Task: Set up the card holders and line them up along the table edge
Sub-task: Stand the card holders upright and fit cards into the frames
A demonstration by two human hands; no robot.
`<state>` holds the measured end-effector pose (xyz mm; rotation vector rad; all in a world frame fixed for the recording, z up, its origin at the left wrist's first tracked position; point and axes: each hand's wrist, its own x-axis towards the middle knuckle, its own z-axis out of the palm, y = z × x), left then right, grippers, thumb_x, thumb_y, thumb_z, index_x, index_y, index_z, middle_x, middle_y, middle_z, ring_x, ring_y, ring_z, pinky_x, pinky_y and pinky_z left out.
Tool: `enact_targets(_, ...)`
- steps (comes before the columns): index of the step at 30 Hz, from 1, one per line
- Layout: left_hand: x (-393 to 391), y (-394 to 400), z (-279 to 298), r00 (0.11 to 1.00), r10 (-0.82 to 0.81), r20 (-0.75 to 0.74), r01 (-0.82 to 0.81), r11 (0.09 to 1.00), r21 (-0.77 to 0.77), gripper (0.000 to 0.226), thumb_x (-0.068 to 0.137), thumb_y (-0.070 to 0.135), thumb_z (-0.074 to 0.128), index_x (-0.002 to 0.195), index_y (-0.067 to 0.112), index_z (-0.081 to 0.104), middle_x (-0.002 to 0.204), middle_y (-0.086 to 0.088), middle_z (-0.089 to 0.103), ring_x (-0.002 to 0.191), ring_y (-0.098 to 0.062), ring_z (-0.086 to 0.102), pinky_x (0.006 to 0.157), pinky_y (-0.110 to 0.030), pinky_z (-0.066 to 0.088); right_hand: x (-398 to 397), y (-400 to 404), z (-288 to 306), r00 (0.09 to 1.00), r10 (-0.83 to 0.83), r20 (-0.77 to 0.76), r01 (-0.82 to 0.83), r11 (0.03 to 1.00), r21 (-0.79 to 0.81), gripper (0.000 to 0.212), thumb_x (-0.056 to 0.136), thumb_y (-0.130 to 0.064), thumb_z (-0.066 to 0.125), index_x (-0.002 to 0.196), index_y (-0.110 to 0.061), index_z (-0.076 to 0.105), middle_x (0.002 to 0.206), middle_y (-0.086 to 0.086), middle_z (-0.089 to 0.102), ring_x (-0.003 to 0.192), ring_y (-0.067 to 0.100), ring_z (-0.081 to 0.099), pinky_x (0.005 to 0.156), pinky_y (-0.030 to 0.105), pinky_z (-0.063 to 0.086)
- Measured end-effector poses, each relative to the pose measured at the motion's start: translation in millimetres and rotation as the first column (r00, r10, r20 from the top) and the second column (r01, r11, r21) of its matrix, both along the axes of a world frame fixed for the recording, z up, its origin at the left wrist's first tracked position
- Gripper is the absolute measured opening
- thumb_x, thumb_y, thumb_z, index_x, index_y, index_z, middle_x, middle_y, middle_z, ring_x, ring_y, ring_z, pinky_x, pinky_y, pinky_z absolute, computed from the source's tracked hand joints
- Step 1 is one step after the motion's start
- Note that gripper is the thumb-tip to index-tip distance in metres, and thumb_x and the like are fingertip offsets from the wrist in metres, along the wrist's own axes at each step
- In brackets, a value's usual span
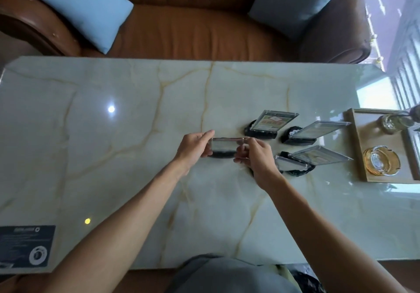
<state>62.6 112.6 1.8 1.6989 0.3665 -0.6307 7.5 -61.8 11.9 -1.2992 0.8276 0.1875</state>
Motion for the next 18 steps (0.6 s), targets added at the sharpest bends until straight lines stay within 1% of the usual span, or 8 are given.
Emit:
enact_targets(4, -11, -1, 4, 0.999, 0.026, 0.018, -0.027, 1.0, 0.011, 0.039, 0.081, 0.051, 0.065, 0.074, 0.013, 0.065, 0.065, -0.007, 0.062, 0.053, -0.017, 0.061, 0.051, -0.025, 0.041, -13, 0, 0, 0.998, 0.054, -0.04, -0.053, 0.998, 0.025, 0.041, 0.106, -0.029, 0.039, 0.096, -0.004, 0.069, 0.082, 0.014, 0.062, 0.073, 0.03, 0.065, 0.064, 0.036, 0.056)
enact_targets(6, -12, -4, 9, 0.998, -0.004, 0.057, 0.001, 0.999, 0.047, 0.039, 0.082, 0.051, 0.064, 0.067, 0.015, 0.062, 0.058, -0.004, 0.061, 0.05, -0.016, 0.056, 0.055, -0.027, 0.041, -16, -3, 3, 0.995, 0.092, -0.043, -0.092, 0.996, 0.014, 0.042, 0.108, -0.032, 0.037, 0.104, -0.005, 0.068, 0.089, 0.015, 0.063, 0.078, 0.031, 0.067, 0.069, 0.038, 0.056)
enact_targets(8, -13, -12, 18, 0.993, -0.042, 0.113, 0.032, 0.995, 0.095, 0.04, 0.082, 0.049, 0.064, 0.056, 0.019, 0.056, 0.05, 0.001, 0.058, 0.051, -0.017, 0.053, 0.06, -0.03, 0.041, -22, -9, 16, 0.994, 0.109, -0.024, -0.109, 0.994, -0.008, 0.036, 0.108, -0.029, 0.038, 0.109, -0.007, 0.066, 0.095, 0.016, 0.063, 0.078, 0.03, 0.068, 0.072, 0.041, 0.056)
enact_targets(9, -12, -11, 20, 0.989, -0.039, 0.143, 0.021, 0.991, 0.129, 0.041, 0.082, 0.047, 0.065, 0.054, 0.018, 0.055, 0.047, 0.006, 0.057, 0.051, -0.017, 0.052, 0.061, -0.03, 0.041, -23, -7, 20, 0.993, 0.119, -0.025, -0.119, 0.993, -0.023, 0.029, 0.107, -0.025, 0.04, 0.11, -0.009, 0.064, 0.097, 0.016, 0.063, 0.078, 0.03, 0.068, 0.072, 0.041, 0.056)
enact_targets(11, -8, -13, 26, 0.972, -0.018, 0.234, -0.032, 0.977, 0.209, 0.034, 0.081, 0.046, 0.067, 0.062, 0.019, 0.06, 0.051, 0.01, 0.057, 0.054, -0.011, 0.053, 0.06, -0.027, 0.039, -26, -6, 32, 0.99, 0.142, -0.014, -0.143, 0.98, -0.141, 0.02, 0.103, -0.016, 0.045, 0.111, -0.011, 0.062, 0.098, 0.016, 0.065, 0.076, 0.028, 0.07, 0.071, 0.04, 0.058)
enact_targets(14, -4, -34, 49, 0.932, -0.028, 0.362, -0.047, 0.979, 0.197, 0.029, 0.081, 0.045, 0.068, 0.074, 0.017, 0.067, 0.063, 0.01, 0.064, 0.061, -0.011, 0.059, 0.061, -0.027, 0.043, -32, -25, 65, 0.977, 0.143, 0.155, -0.091, 0.949, -0.303, 0.02, 0.097, -0.01, 0.049, 0.106, -0.01, 0.066, 0.089, 0.014, 0.07, 0.069, 0.026, 0.073, 0.065, 0.042, 0.062)
enact_targets(16, -2, -57, 68, 0.918, -0.116, 0.38, 0.053, 0.984, 0.173, 0.027, 0.082, 0.044, 0.068, 0.077, 0.018, 0.069, 0.067, 0.009, 0.066, 0.063, -0.012, 0.062, 0.064, -0.029, 0.048, -33, -49, 88, 0.95, 0.142, 0.277, -0.032, 0.93, -0.367, 0.02, 0.096, -0.008, 0.05, 0.1, -0.014, 0.069, 0.08, 0.008, 0.071, 0.065, 0.025, 0.072, 0.059, 0.042, 0.062)
enact_targets(18, -4, -82, 82, 0.896, -0.235, 0.377, 0.184, 0.969, 0.165, 0.023, 0.083, 0.044, 0.069, 0.077, 0.022, 0.068, 0.069, 0.01, 0.067, 0.061, -0.009, 0.064, 0.062, -0.026, 0.05, -31, -79, 106, 0.929, 0.156, 0.336, 0.018, 0.887, -0.461, 0.019, 0.095, -0.007, 0.052, 0.099, -0.014, 0.069, 0.078, 0.005, 0.072, 0.063, 0.023, 0.071, 0.056, 0.04, 0.061)
